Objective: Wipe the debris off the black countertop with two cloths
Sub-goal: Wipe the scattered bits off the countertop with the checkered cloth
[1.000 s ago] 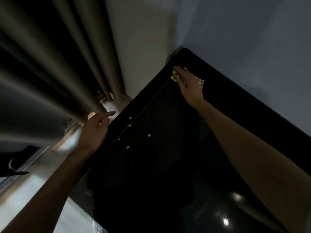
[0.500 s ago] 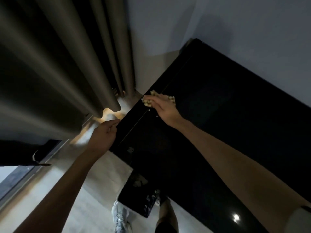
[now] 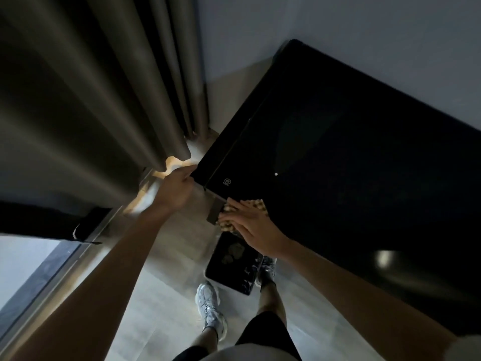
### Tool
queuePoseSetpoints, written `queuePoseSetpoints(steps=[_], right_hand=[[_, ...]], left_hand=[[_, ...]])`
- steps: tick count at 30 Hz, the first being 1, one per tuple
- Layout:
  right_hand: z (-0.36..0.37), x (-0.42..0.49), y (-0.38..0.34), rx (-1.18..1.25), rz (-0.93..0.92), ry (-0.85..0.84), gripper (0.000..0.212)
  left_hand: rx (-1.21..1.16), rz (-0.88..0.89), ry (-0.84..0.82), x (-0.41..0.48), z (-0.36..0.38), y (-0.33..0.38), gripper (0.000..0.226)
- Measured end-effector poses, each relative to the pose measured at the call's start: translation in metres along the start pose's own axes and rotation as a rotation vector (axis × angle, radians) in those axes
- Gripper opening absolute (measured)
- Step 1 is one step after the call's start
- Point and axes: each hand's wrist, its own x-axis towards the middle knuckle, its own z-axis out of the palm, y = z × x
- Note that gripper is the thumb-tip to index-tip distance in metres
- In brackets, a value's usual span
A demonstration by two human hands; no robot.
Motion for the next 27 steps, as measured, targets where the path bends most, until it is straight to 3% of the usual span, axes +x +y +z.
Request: queuePoseSetpoints(steps=[6, 9, 12, 16, 21, 27], right_hand=[[-0.019, -0.022, -0.036, 0.267, 0.181, 0.144, 0.034], [-0.045, -0.026, -0.05, 0.4, 0.222, 0.379, 0.035], [-0.082, -0.028, -0.038, 0.502, 0.382, 0.678, 0.034], [-0.129, -0.038, 0.027, 0.367, 0.61, 0.979, 0.035], [-0.154, -0.031, 0.116, 0.174, 1.038, 0.98, 0.042], [-0.2, 0.022, 0.191, -0.149, 0.943, 0.965, 0.042]], left_hand=[[0.035, 0.015, 0.005, -0.011, 0.001, 0.009, 0.045], [0.028, 0.07, -0.007, -0.004, 0.004, 0.022, 0.045], [0.05, 0.097, -0.037, 0.01, 0.011, 0.036, 0.046], [0.114, 0.179, -0.058, 0.036, 0.028, 0.055, 0.047], [0.173, 0.239, -0.052, 0.083, 0.055, 0.075, 0.048], [0.319, 0.218, -0.051, 0.152, 0.085, 0.086, 0.051]])
